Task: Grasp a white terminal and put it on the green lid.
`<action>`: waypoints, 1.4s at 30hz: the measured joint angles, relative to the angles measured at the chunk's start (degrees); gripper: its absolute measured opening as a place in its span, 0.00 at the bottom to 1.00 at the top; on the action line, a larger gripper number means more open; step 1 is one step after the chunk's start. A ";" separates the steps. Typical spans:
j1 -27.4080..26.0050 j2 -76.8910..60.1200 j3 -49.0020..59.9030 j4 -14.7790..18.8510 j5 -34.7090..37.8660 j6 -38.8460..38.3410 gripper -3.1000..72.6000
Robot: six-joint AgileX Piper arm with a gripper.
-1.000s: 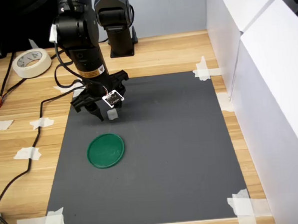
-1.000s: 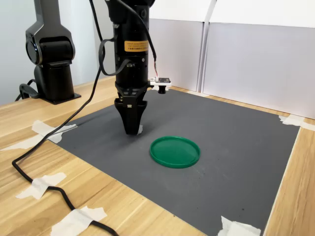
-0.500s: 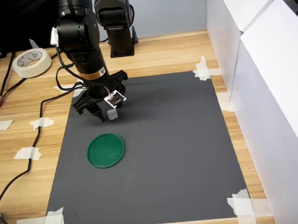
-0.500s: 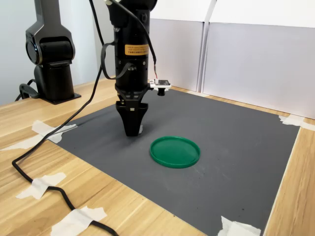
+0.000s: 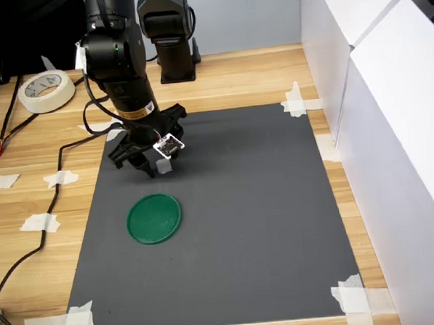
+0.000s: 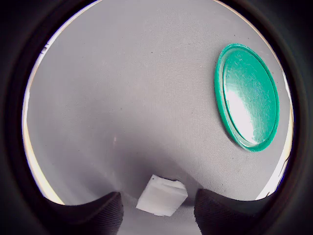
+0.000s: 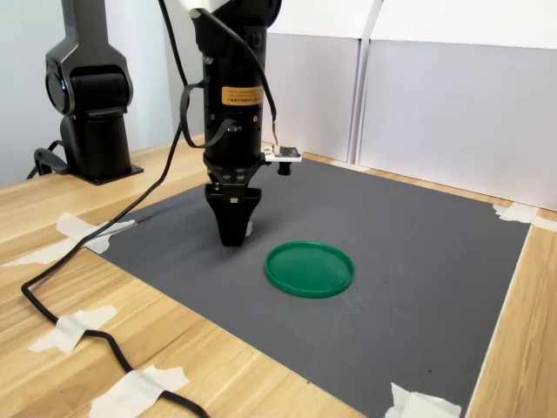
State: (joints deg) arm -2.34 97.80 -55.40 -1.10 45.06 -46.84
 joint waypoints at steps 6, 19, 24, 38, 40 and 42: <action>0.00 0.05 0.00 0.06 0.00 -0.06 0.76; 0.00 -0.61 -0.04 0.66 -0.44 0.43 0.42; 0.00 -3.43 -2.48 0.66 3.38 0.49 0.42; 0.00 0.68 -22.41 0.27 14.21 5.20 0.42; 0.00 2.58 -24.13 -0.75 14.41 6.34 0.42; 0.00 4.55 -25.26 -2.11 14.41 7.26 0.42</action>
State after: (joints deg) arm -2.34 102.35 -80.66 -3.21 59.46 -39.58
